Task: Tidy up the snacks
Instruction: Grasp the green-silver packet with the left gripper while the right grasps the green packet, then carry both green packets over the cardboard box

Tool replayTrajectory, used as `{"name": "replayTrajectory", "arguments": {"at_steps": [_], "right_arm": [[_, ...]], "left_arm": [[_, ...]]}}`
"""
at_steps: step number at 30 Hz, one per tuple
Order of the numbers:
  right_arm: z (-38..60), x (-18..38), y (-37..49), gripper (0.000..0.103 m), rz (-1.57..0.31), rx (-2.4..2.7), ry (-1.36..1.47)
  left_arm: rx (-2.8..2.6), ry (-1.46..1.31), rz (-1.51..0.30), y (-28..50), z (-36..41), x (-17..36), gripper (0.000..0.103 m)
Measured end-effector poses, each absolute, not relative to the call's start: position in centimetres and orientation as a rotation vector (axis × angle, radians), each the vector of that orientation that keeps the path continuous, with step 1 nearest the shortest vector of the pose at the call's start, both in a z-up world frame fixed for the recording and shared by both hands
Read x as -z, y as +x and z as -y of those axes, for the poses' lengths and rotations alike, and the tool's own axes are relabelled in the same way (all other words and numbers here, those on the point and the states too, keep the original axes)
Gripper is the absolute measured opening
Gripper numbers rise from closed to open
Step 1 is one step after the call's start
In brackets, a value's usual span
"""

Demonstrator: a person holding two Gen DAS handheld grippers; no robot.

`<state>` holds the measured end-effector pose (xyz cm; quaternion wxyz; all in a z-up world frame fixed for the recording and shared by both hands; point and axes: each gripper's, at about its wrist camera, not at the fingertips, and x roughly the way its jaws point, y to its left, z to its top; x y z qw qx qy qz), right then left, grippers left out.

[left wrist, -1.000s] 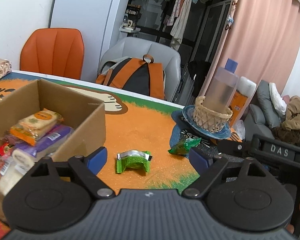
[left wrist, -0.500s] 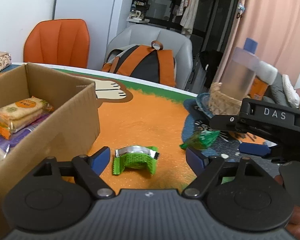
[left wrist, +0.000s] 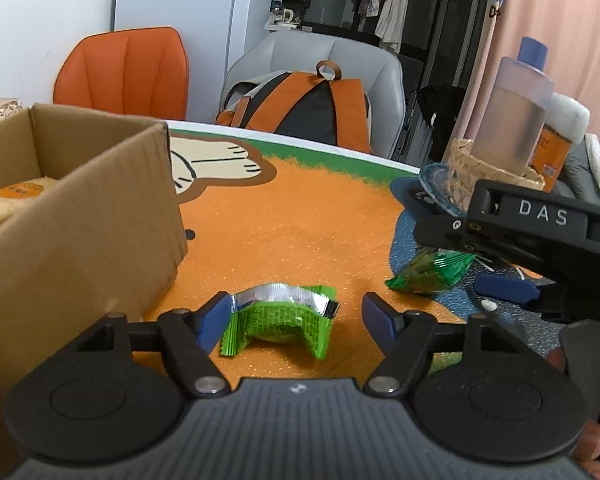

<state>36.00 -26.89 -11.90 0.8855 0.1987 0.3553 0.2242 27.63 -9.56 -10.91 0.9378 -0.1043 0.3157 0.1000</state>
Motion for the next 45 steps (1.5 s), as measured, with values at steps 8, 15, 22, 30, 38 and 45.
{"name": "replayTrajectory", "arguments": {"at_steps": [8, 15, 22, 30, 38, 45], "right_arm": [[27.1, 12.6, 36.1, 0.035, -0.761, -0.456, 0.435], [27.3, 11.9, 34.9, 0.031, -0.762, -0.461, 0.414], [27.2, 10.1, 33.0, 0.030, -0.729, -0.497, 0.403], [25.9, 7.7, 31.1, 0.030, -0.673, -0.525, 0.362], [24.6, 4.7, 28.8, 0.030, -0.620, -0.573, 0.351], [22.3, 2.8, 27.5, 0.031, -0.613, -0.630, 0.301]], "left_arm": [[-0.219, -0.212, -0.631, 27.7, 9.4, 11.3, 0.059], [-0.193, -0.234, -0.641, 27.2, 9.3, 10.9, 0.038], [-0.168, -0.251, -0.608, 25.0, 9.6, 9.0, 0.036], [-0.160, -0.259, -0.554, 22.3, 8.8, 5.9, 0.036], [-0.163, -0.279, -0.495, 20.5, 7.2, 3.2, 0.036], [-0.194, -0.300, -0.461, 18.9, 5.2, 1.8, 0.036]]}}
